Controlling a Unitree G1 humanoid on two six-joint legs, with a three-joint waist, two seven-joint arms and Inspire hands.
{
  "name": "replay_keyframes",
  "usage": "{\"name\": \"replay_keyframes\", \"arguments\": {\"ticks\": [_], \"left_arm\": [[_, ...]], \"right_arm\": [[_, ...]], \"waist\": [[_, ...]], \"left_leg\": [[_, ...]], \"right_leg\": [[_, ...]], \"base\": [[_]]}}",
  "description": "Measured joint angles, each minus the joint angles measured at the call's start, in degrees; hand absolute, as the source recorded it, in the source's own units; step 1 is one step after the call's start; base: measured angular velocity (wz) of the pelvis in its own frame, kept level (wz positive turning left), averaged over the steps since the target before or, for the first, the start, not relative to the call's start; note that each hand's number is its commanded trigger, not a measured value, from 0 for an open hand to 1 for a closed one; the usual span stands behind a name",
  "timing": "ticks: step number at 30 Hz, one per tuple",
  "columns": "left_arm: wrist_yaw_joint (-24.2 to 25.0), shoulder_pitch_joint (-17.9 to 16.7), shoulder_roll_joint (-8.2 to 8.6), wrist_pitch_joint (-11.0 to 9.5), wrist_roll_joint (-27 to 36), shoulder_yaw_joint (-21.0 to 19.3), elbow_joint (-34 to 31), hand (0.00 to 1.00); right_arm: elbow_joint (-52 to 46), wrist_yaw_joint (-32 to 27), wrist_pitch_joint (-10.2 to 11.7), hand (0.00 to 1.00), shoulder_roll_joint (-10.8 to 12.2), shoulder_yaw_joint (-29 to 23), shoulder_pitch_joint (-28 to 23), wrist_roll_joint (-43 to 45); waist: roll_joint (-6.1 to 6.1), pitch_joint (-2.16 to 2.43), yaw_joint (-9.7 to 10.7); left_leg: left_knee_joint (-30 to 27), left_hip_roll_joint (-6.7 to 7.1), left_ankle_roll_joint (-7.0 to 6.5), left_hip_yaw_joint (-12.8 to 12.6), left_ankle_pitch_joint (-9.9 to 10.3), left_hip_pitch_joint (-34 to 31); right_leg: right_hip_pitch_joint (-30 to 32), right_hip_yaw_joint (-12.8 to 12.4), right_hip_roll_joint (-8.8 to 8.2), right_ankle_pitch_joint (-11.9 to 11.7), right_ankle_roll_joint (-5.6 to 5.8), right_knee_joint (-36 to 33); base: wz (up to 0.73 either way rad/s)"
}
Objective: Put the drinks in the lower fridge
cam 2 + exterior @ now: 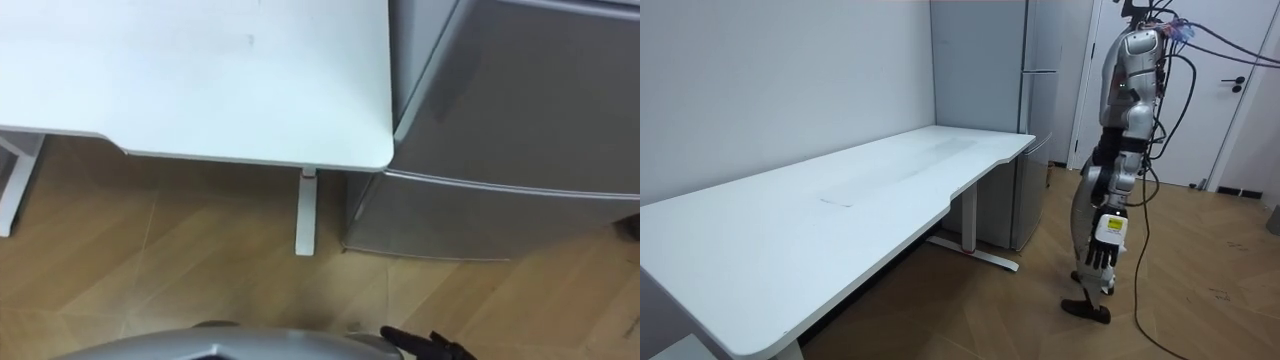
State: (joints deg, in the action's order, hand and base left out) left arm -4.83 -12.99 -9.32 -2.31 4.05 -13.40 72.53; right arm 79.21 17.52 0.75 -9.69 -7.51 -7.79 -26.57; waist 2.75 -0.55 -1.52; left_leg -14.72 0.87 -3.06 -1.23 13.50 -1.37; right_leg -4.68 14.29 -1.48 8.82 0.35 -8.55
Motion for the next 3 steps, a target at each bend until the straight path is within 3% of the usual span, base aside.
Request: {"name": "replay_keyframes", "arguments": {"ticks": [3], "left_arm": [[0.0, -0.1, 0.00, 1.3, -1.7, -0.3, -0.2, 0.00]], "right_arm": [[0.9, 0.3, -1.2, 0.00, 0.0, -0.6, 0.0, -0.6]], "waist": [[0.12, 0.05, 0.0]], "left_leg": [[0.0, 0.03, -0.01, 0.0, 0.0, 0.0]], "right_leg": [[0.0, -0.1, -0.03, 0.1, 0.09, 0.0]], "base": [[0.00]]}}
